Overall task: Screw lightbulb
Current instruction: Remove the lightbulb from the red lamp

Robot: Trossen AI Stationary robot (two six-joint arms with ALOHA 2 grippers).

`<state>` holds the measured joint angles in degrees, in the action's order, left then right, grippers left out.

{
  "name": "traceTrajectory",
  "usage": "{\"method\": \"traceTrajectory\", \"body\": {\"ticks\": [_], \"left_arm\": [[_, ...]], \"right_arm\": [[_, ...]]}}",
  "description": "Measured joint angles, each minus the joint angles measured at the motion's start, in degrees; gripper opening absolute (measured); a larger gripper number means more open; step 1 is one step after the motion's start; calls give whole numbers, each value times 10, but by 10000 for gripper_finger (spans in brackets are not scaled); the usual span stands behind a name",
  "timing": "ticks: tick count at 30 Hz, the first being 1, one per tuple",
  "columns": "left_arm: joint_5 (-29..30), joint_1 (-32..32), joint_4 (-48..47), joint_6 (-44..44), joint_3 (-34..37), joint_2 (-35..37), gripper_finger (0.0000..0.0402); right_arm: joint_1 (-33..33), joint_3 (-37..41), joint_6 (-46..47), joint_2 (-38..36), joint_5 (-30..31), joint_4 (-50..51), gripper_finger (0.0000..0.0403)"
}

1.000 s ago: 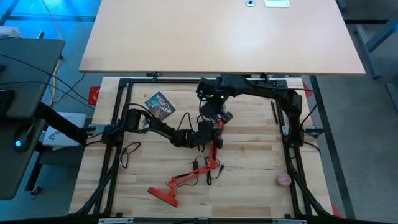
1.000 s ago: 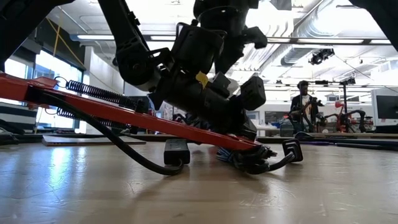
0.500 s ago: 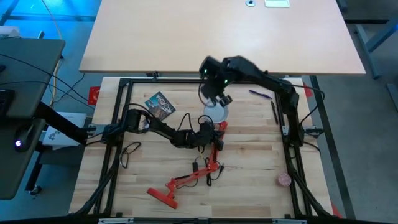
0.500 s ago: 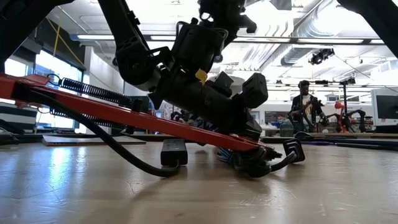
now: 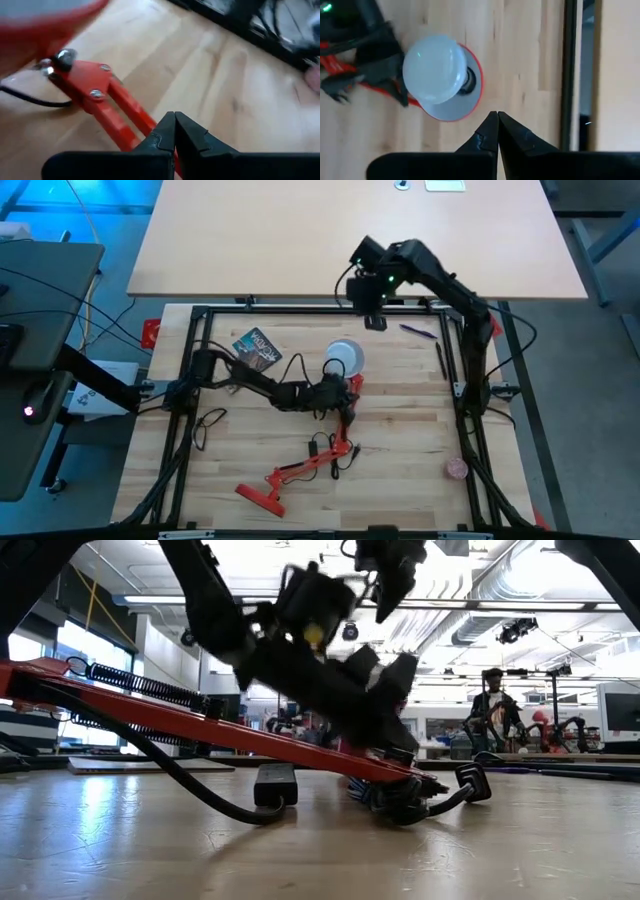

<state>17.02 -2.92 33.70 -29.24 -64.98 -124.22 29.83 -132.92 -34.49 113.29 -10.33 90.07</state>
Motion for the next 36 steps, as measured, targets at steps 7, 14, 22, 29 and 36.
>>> {"method": "traceTrajectory", "body": {"ticks": [7,14,22,29,36], "left_arm": [[-5,9,-118,54,-3,103,1],[6,29,-351,63,-3,226,0],[30,70,-326,17,85,331,0],[-78,132,-265,-75,121,327,0],[-113,167,-290,-74,103,322,0]], "right_arm": [[81,5,105,-5,-88,-3,0],[124,113,100,-6,-196,-1,0],[91,357,95,-58,-322,-77,0],[63,485,287,-119,-262,-328,0],[27,514,380,-123,-143,-354,0]]}}
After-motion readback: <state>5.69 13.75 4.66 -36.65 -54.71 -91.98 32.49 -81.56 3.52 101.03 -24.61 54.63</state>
